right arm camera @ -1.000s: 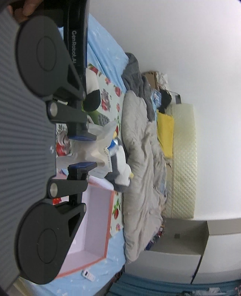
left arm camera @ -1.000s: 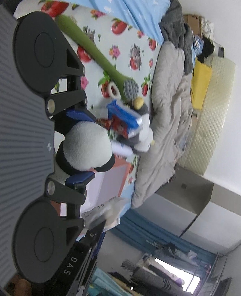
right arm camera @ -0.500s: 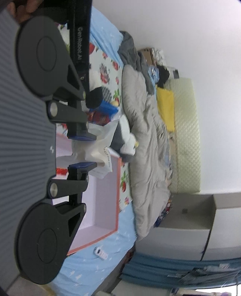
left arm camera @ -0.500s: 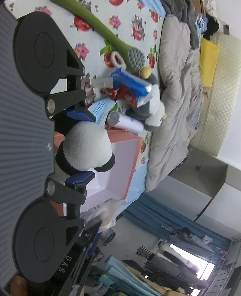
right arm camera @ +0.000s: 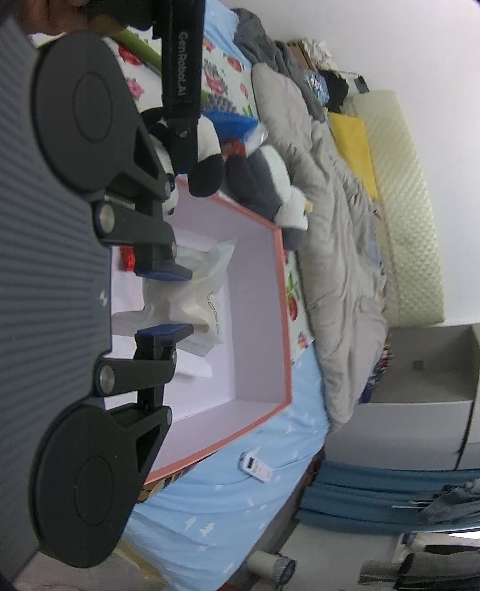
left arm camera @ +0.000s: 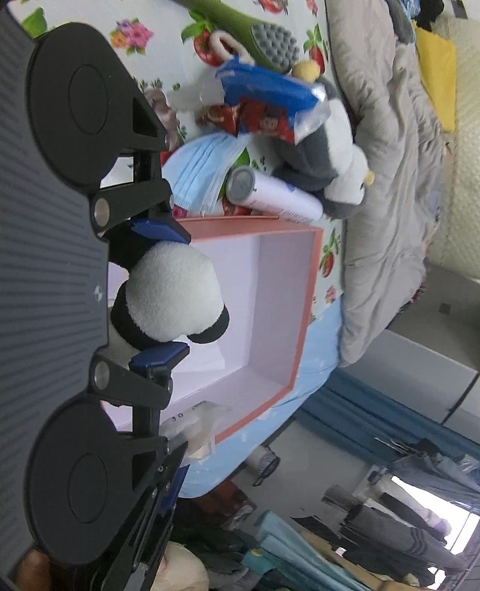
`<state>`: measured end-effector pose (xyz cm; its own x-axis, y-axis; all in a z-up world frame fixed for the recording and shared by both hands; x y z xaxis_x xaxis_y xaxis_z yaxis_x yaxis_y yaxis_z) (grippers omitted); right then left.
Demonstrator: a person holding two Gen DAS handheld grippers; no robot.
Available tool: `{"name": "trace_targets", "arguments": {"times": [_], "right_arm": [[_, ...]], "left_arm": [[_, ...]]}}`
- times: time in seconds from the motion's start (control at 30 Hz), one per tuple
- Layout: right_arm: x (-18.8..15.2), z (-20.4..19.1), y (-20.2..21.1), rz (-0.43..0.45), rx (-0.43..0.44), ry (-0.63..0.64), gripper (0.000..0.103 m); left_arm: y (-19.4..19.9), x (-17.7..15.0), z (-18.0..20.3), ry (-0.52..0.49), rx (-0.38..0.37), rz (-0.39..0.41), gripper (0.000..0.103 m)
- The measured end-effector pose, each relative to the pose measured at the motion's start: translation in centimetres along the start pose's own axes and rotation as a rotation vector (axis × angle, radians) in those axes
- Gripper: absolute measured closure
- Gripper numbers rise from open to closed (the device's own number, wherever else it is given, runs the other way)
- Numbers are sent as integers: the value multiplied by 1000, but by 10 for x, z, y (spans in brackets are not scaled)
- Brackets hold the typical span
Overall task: Organize soft objects
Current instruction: 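Carry the panda with the left gripper while the right carries the tissue bag over the box, then open both grippers to drop the panda and tissue bag into the pink box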
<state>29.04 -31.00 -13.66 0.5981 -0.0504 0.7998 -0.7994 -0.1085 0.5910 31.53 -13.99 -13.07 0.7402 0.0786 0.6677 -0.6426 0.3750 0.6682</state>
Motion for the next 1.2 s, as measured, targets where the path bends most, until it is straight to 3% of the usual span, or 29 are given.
{"name": "trace_targets", "arguments": {"times": [0.6,0.83,0.97,1.07,1.2], "right_arm": [[-22,37,-84,-158,-12,-39,72],[-24,41,-92,-165,-28,-45,68],[-23,42,-91,-169,-22,-59,59],[-20,42,-87,-168,-17,-70,52],[-14,34,-74,-141,-8,-56,52]], "left_arm": [[-109,12,2,-38,16,-158,40],[-119,12,2,-40,7,-171,39],[-116,13,4,-38,-15,-166,26],[-109,15,6,-47,-14,-147,26],[-93,19,7,-49,-17,-117,26]]}}
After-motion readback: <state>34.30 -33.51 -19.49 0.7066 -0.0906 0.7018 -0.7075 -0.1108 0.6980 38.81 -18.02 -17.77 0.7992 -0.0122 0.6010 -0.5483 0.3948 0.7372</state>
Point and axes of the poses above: each gripper's, at about its wrist camera, not at the fingertips, and y roughly against the way its jaws point, z to its right, x to its top, the point moved 9 cm from there along -y, roughly the way its jaws point, and after that the axes turned 2 degrees about -z, right-handed, at the moved point
